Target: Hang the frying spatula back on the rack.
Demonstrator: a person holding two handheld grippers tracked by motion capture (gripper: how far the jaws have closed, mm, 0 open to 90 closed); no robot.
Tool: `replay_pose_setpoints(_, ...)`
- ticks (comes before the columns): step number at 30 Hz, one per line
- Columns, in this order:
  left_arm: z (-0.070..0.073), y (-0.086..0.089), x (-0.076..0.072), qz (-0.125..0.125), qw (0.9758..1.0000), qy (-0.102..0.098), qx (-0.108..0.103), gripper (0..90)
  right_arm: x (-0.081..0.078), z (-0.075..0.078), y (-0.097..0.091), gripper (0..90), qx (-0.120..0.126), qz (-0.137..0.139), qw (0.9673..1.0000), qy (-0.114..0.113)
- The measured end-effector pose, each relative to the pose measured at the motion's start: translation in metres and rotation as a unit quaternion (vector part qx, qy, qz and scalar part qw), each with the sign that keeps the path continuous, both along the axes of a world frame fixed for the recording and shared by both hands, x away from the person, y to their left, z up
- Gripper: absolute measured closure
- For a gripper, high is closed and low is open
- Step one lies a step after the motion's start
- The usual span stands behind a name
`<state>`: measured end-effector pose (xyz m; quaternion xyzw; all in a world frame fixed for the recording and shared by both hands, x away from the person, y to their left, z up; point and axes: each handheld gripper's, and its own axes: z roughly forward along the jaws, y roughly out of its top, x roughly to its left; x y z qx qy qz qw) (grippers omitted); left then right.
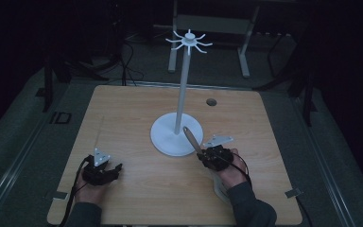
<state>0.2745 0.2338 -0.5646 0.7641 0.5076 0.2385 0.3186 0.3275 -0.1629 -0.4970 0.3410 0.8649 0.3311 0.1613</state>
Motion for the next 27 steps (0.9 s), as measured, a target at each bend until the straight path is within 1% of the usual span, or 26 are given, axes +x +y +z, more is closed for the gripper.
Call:
replay_pose_setpoints(4, 0.001, 0.001, 0.0, 0.001, 1.0, -0.002, 0.0, 39.8, -0.001, 0.005, -0.003, 75.0, 0.013, -0.004, 0.9998, -0.013)
replay_pose_setpoints(5, 0.001, 0.001, 0.0, 0.002, 1.0, -0.003, -0.001, 39.9, -0.003, 0.008, -0.004, 75.0, 0.02, -0.006, 0.9995, -0.023)
replay_pose_setpoints(12, 0.001, 0.001, -0.001, 0.003, 1.0, -0.006, -0.001, 40.0, -0.007, 0.018, -0.005, 75.0, 0.04, -0.005, 0.9978, -0.052)
replay_pose_setpoints(14, 0.002, 0.001, -0.001, 0.004, 1.0, -0.007, -0.001, 40.0, -0.008, 0.022, -0.006, 75.0, 0.048, -0.006, 0.9972, -0.057)
replay_pose_setpoints(16, 0.002, 0.001, -0.001, 0.003, 1.0, -0.007, -0.001, 39.9, -0.008, 0.024, -0.006, 75.0, 0.054, -0.005, 0.9964, -0.065)
replay_pose_setpoints(18, 0.001, 0.001, -0.001, 0.003, 1.0, -0.007, -0.001, 39.9, -0.009, 0.027, -0.007, 75.1, 0.057, -0.005, 0.9953, -0.077)
replay_pose_setpoints(22, 0.002, 0.001, -0.001, 0.005, 1.0, -0.008, -0.002, 39.9, -0.012, 0.032, -0.008, 75.1, 0.072, -0.004, 0.9927, -0.096)
replay_pose_setpoints(27, 0.002, 0.002, -0.001, 0.004, 1.0, -0.009, -0.002, 40.0, -0.012, 0.035, -0.009, 75.1, 0.087, -0.008, 0.9906, -0.106)
